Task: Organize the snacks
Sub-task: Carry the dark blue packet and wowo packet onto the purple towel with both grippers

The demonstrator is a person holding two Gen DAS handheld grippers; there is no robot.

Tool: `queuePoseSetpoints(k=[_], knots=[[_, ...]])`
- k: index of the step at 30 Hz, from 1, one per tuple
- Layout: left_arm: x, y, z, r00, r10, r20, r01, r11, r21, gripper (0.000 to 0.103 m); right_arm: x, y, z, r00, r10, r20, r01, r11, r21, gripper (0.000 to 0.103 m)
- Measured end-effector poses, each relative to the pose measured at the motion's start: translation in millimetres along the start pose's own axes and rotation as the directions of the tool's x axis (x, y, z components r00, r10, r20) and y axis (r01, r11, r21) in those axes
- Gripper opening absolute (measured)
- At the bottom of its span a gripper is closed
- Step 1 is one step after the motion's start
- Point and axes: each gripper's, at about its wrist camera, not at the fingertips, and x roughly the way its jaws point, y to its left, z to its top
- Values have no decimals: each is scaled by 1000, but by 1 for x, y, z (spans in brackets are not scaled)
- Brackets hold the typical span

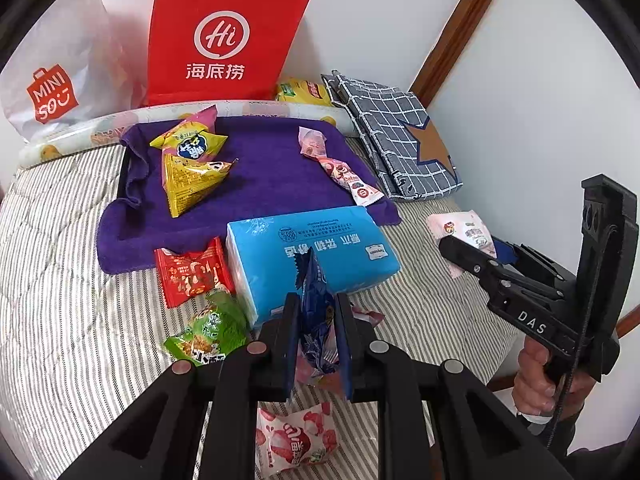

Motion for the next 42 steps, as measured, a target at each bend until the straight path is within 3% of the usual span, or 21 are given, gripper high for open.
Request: queuePoseSetpoints(k=[15,23,30,42], knots=[[8,4,12,1000,-12,1,12,1000,9,16,8,-7,19,1000,3,30,-4,1000,21,51],[12,11,16,1000,2,-8,-2,1000,-12,16,16,-5,17,999,29,22,-30,999,26,51],[16,16,15,999,-50,-5,50,998,-39,16,24,-5,17,1000,8,-12,-7,1000,23,51],[19,39,29,999,-36,-2,36,997,-62,16,43,11,31,1000,28,-3,-28,999,-17,50]])
